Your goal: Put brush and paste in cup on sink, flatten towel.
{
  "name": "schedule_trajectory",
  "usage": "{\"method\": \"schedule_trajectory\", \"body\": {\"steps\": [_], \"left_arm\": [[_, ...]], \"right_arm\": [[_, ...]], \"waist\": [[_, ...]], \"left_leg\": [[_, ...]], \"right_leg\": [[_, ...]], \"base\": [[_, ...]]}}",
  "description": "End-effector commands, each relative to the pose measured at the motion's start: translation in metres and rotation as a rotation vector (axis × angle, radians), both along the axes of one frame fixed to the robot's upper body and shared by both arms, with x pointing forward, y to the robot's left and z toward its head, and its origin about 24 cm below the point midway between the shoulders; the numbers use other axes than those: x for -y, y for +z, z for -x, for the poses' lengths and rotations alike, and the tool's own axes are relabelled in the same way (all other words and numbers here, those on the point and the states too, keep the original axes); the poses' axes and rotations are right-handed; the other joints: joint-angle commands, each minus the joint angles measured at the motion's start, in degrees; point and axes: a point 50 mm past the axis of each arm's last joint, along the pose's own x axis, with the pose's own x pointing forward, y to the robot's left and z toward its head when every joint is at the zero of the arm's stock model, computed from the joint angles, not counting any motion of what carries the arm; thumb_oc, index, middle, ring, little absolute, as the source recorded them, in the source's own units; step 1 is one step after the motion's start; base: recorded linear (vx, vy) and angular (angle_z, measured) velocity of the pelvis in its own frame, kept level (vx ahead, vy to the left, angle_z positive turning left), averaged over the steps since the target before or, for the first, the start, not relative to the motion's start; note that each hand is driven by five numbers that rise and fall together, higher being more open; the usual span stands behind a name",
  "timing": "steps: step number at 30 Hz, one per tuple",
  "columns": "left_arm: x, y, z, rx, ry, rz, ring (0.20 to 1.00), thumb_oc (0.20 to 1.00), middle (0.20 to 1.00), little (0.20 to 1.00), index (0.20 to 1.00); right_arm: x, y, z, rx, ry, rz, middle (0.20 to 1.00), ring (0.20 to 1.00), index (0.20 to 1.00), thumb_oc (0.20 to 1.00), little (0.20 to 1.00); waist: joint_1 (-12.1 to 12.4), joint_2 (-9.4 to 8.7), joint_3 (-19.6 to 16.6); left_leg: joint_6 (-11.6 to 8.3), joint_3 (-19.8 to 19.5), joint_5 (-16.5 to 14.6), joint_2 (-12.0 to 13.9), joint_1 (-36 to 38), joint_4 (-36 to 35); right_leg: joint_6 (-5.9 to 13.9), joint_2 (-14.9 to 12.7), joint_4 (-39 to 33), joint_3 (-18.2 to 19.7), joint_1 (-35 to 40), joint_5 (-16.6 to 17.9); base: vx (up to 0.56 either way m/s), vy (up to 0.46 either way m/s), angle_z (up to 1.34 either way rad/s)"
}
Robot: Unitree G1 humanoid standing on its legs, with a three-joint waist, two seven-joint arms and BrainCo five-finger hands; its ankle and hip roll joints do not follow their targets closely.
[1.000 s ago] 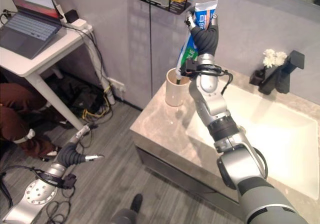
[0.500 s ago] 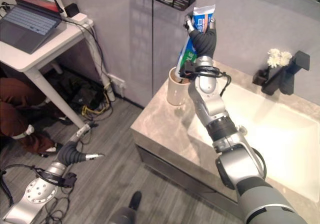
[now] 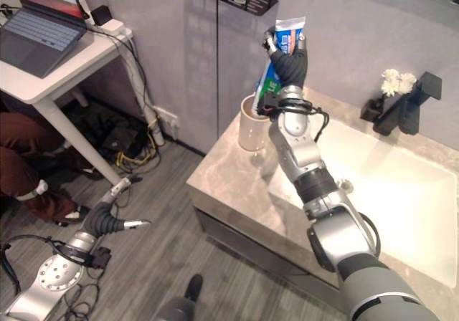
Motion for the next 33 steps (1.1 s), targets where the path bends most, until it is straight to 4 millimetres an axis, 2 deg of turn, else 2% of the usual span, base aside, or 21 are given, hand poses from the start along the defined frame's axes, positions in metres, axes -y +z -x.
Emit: {"method": "schedule_trajectory", "body": {"steps": [1, 17, 19, 22, 24, 25, 26, 27, 28, 33], "left_arm": [[0.004, 0.009, 0.000, 0.033, -0.066, -0.034, 1.000, 1.000, 1.000, 1.000, 1.000], [0.006, 0.007, 0.000, 0.022, -0.071, -0.014, 1.000, 1.000, 1.000, 1.000, 1.000], [0.007, 0.008, -0.001, 0.023, -0.074, -0.011, 1.000, 1.000, 1.000, 1.000, 1.000], [0.007, 0.008, 0.000, 0.024, -0.073, -0.012, 1.000, 1.000, 1.000, 1.000, 1.000], [0.007, 0.008, -0.001, 0.025, -0.071, -0.009, 1.000, 1.000, 1.000, 1.000, 1.000], [0.007, 0.008, -0.001, 0.025, -0.068, -0.002, 1.000, 1.000, 1.000, 1.000, 1.000], [0.007, 0.008, -0.001, 0.026, -0.068, 0.000, 1.000, 1.000, 1.000, 1.000, 1.000], [0.007, 0.008, -0.001, 0.025, -0.068, 0.000, 1.000, 1.000, 1.000, 1.000, 1.000], [0.007, 0.007, -0.001, 0.024, -0.067, 0.002, 1.000, 1.000, 1.000, 1.000, 1.000], [0.008, 0.006, -0.001, 0.021, -0.061, 0.010, 1.000, 1.000, 1.000, 1.000, 1.000]], "right_arm": [[0.001, 0.035, 0.005, 0.132, 0.006, 0.021, 0.200, 0.200, 0.200, 0.200, 0.200], [0.003, 0.020, 0.001, 0.076, -0.010, 0.007, 0.200, 0.200, 0.200, 0.200, 0.200], [0.002, 0.018, 0.001, 0.071, -0.010, 0.015, 0.269, 0.269, 0.269, 0.269, 0.269], [0.001, 0.015, 0.000, 0.058, -0.010, 0.016, 0.304, 0.304, 0.304, 0.304, 0.304], [0.001, 0.015, 0.000, 0.055, -0.011, 0.010, 0.379, 0.379, 0.379, 0.379, 0.379], [0.001, 0.015, -0.001, 0.053, -0.005, 0.005, 0.467, 0.467, 0.467, 0.467, 0.467], [0.001, 0.014, -0.001, 0.052, -0.003, 0.005, 0.696, 0.696, 0.696, 0.696, 0.696], [0.001, 0.014, -0.001, 0.051, -0.002, 0.005, 0.821, 0.821, 0.821, 0.821, 0.821], [0.000, 0.014, 0.000, 0.053, 0.006, 0.001, 1.000, 1.000, 1.000, 1.000, 1.000], [0.000, 0.014, 0.003, 0.069, 0.012, -0.014, 1.000, 1.000, 1.000, 1.000, 1.000]], "waist": [[0.9, -2.31, -2.1], [1.1, -2.60, -1.6], [1.1, -2.65, -1.5], [1.1, -2.76, -1.4], [1.1, -2.78, -1.4], [1.0, -2.75, -1.4], [0.8, -2.75, -1.5], [0.9, -2.73, -1.5], [0.7, -2.66, -1.5], [0.3, -2.42, -1.7]], "left_leg": [[-0.84, 1.2, 0.5, 1.6, -1.0, 0.3], [-0.64, 1.1, 0.4, 1.4, -1.4, 0.3], [-0.58, 1.0, 0.4, 1.4, -1.4, 0.3], [-0.55, 1.1, 0.4, 1.4, -1.3, 0.3], [-0.53, 1.2, 0.3, 1.5, -1.3, 0.3], [-0.51, 1.2, 0.3, 1.5, -1.2, 0.3], [-0.41, 1.2, 0.6, 1.4, -1.4, 0.3], [-0.51, 1.2, 0.3, 1.5, -1.2, 0.3], [-0.38, 1.3, 0.6, 1.5, -1.3, 0.3], [-0.44, 1.7, 0.2, 1.6, -1.0, 0.3]], "right_leg": [[4.26, -6.7, 0.0, -0.3, 1.7, 8.0], [4.28, -6.6, 0.0, -0.3, 1.4, 8.1], [4.26, -6.5, 0.0, -0.3, 1.3, 8.2], [4.24, -6.5, 0.0, -0.1, 1.2, 8.2], [4.22, -6.5, 0.0, 0.0, 1.2, 8.2], [4.19, -6.5, 0.0, 0.1, 1.2, 8.2], [4.16, -6.7, 0.0, 0.1, 1.0, 8.5], [4.20, -6.6, 0.0, 0.2, 1.1, 8.3], [4.14, -6.7, 0.0, 0.3, 1.0, 8.5], [4.15, -6.6, 0.0, 0.6, 1.1, 8.3]], "base": [[0.00, 0.000, 0.00], [0.00, 0.000, 0.00], [0.00, 0.000, 0.00], [0.00, 0.000, 0.00], [0.00, 0.000, 0.00], [0.00, 0.000, 0.00], [0.00, 0.000, 0.00], [0.00, 0.000, 0.00], [0.00, 0.000, 0.00], [0.00, 0.001, -0.01]]}}
